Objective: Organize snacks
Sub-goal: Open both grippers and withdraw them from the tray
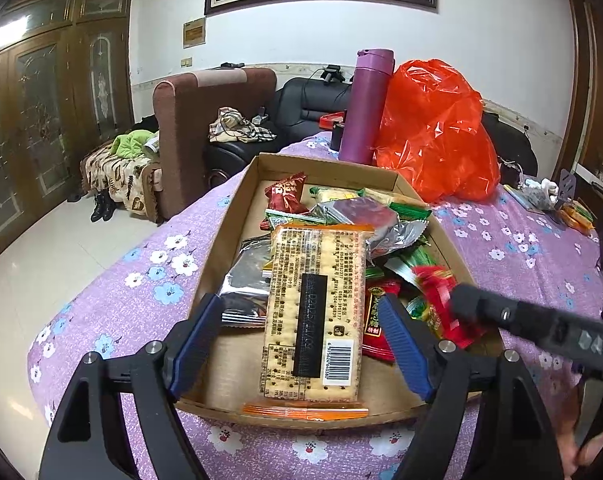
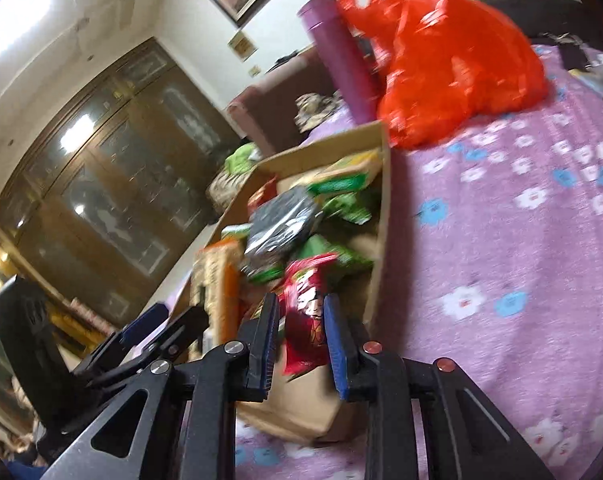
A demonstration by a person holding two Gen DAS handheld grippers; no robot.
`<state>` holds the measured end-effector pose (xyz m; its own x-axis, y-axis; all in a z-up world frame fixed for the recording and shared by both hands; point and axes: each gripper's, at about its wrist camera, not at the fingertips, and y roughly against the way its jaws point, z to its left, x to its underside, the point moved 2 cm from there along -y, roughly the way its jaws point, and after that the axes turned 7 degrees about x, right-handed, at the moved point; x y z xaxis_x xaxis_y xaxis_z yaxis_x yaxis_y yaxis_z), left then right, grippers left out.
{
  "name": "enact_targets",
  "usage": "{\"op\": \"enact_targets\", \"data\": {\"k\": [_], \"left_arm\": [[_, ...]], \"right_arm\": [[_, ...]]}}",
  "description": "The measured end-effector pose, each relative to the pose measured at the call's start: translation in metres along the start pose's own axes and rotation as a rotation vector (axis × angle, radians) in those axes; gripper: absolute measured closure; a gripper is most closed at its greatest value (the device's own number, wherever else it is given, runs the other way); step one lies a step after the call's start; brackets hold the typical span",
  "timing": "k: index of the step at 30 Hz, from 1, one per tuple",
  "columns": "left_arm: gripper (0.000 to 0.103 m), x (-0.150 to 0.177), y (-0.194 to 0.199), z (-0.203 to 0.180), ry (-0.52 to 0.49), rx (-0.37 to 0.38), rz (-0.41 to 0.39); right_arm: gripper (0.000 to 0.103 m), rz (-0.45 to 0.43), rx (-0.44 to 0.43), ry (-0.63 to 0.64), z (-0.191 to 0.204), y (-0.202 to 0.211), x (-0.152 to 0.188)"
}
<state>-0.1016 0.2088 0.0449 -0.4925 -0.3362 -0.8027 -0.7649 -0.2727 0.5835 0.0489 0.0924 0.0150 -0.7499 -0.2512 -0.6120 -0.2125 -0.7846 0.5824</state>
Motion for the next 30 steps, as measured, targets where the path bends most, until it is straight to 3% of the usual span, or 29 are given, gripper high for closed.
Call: {"op": "enact_targets", "data": {"k": [2,3,8,11,15,18,28,30], "left_arm": [[0.021,0.0,0.0,-0.001,-0.003,-0.001,-0.001],[0.021,0.0,0.0,-0.001,-0.007,-0.004,0.0],[0.018,0.0,-0.002,-0.007,-0.036,-0.021,0.006],[0.012,0.0,0.0,-0.011,-0.05,-0.041,-0.004],[0.005,0.001,0.001,-0.016,-0.073,-0.044,-0.009],[0.001,0.001,0.004,-0.017,-0.08,-0.042,-0.021],[0.0,0.007,0.007,-0.011,-0.052,-0.044,-0.004],[0.0,0.007,0.01,-0.012,-0.061,-0.006,-0.022]], "right_arm": [[0.075,0.009,-0.076,-0.019,0.004,0.0,0.001],[0.075,0.0,-0.07,-0.023,0.0,0.004,0.001],[0.075,-0.042,0.028,-0.044,-0.008,0.011,-0.002],[0.074,-0.077,0.143,0.011,-0.002,0.015,-0.002],[0.054,-0.137,0.234,0.068,0.008,0.023,-0.004],[0.045,-0.16,0.251,0.073,0.004,0.031,-0.003],[0.027,-0.164,0.385,0.085,0.006,0.049,0.003],[0.017,-0.171,0.41,0.116,0.012,0.058,0.013]]}}
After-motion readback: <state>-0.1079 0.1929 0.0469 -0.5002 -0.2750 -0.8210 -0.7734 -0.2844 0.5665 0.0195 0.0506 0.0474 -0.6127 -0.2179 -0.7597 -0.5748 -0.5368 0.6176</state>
